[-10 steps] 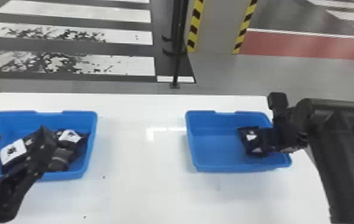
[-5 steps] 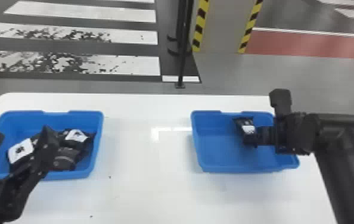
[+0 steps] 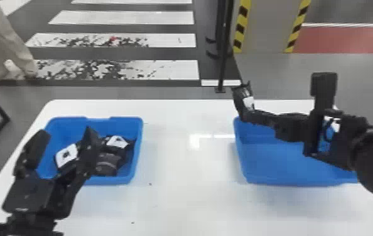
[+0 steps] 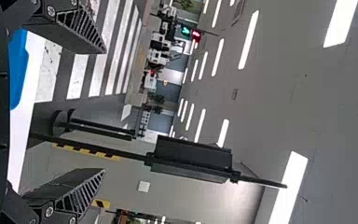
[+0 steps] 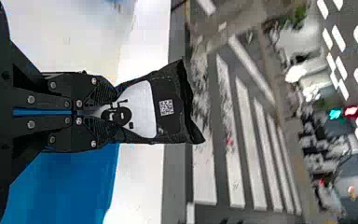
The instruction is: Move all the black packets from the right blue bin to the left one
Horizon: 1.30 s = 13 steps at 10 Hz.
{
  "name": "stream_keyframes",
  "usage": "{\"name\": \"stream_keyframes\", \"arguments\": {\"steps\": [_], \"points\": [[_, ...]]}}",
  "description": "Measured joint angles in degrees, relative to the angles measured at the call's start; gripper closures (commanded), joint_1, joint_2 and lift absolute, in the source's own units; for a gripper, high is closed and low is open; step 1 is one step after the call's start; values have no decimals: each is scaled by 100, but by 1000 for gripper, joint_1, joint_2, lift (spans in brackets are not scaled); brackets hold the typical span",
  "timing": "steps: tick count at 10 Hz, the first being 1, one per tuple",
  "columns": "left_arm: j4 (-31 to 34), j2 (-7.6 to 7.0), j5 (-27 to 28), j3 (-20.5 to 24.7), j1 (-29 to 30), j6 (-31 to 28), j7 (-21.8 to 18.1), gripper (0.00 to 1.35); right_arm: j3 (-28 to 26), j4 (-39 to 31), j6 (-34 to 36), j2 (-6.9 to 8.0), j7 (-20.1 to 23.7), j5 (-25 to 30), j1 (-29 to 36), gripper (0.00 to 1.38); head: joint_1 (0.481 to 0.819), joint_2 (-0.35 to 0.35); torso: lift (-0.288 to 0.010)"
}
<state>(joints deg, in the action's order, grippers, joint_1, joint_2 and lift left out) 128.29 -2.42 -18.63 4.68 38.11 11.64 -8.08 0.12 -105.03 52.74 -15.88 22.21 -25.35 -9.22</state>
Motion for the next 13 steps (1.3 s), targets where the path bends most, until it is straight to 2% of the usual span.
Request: {"name": "stream_keyframes", "arguments": {"steps": [1, 4, 7, 11, 13], "points": [[20, -16, -5, -48, -14, -59, 0, 137, 326, -408, -172, -20, 240, -419, 159, 1142, 695, 159, -140], [95, -80, 1, -234, -99, -196, -7, 137, 1420, -710, -648, -116, 620, -1500, 230, 1142, 695, 296, -140], [174, -117, -35, -342, -150, -365, -54, 137, 2052, -464, -1128, -169, 683, -1864, 51, 1142, 695, 341, -140], [320, -347, -326, -945, -334, -837, -123, 137, 2626, -130, -1415, -185, 688, -2035, -308, 1142, 695, 309, -140], [323, -334, -321, -901, -356, -857, -115, 137, 2910, -121, -1418, -195, 682, -2235, -332, 1142, 695, 336, -140]]}}
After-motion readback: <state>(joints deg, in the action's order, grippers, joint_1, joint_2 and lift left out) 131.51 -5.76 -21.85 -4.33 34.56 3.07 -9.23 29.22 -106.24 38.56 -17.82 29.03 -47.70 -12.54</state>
